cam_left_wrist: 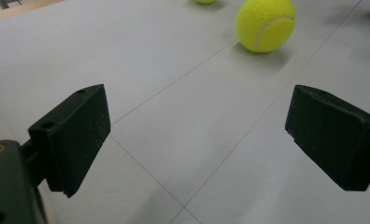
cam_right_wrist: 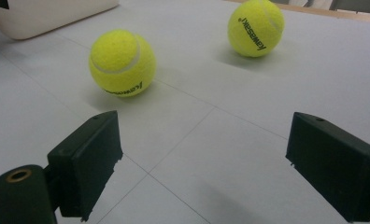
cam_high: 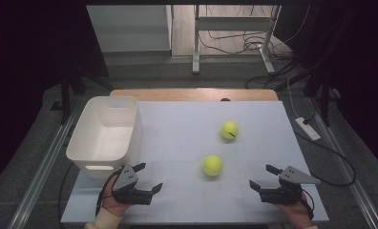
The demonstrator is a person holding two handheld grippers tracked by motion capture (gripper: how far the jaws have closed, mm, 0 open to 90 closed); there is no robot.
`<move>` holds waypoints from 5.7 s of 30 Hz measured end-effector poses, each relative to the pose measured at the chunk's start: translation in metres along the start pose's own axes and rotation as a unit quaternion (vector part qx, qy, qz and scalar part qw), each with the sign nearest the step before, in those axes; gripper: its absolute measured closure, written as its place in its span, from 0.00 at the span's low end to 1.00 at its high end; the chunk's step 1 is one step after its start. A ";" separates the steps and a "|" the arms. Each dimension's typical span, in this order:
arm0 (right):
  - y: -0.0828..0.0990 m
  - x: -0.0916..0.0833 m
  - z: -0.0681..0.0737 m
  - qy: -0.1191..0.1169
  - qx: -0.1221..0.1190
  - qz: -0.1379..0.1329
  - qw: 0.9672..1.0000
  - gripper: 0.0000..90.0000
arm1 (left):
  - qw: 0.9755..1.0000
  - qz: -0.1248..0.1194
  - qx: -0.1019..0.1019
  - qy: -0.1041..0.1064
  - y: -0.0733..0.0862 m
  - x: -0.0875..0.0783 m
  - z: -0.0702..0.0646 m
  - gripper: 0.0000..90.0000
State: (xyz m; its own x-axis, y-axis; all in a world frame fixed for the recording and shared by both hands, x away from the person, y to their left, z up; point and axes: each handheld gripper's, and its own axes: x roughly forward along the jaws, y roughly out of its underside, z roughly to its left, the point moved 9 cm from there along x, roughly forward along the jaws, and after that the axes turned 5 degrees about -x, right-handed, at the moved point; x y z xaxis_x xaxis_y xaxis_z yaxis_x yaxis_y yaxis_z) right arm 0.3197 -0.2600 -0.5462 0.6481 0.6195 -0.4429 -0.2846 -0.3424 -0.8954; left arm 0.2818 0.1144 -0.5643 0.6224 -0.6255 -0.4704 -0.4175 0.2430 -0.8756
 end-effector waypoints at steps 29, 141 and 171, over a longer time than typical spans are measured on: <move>0.003 -0.002 -0.002 -0.010 0.010 -0.005 1.000 0.13 | 1.000 0.025 0.010 0.001 -0.007 0.018 -0.015 0.09; 0.001 0.005 0.005 -0.022 -0.025 -0.001 0.999 0.14 | 0.993 0.079 0.025 0.081 -0.100 0.113 -0.062 0.07; 0.001 0.005 0.003 -0.019 -0.027 -0.001 0.999 0.14 | 0.988 0.115 0.041 0.095 -0.088 0.145 -0.077 0.06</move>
State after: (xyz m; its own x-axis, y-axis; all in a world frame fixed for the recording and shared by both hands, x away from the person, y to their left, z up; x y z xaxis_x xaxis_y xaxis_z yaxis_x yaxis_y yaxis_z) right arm 0.3204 -0.2553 -0.5496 0.6216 0.6460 -0.4430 -0.2433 -0.3784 -0.8931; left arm 0.3582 -0.0551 -0.5468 0.3796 -0.6725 -0.6353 -0.4730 0.4491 -0.7580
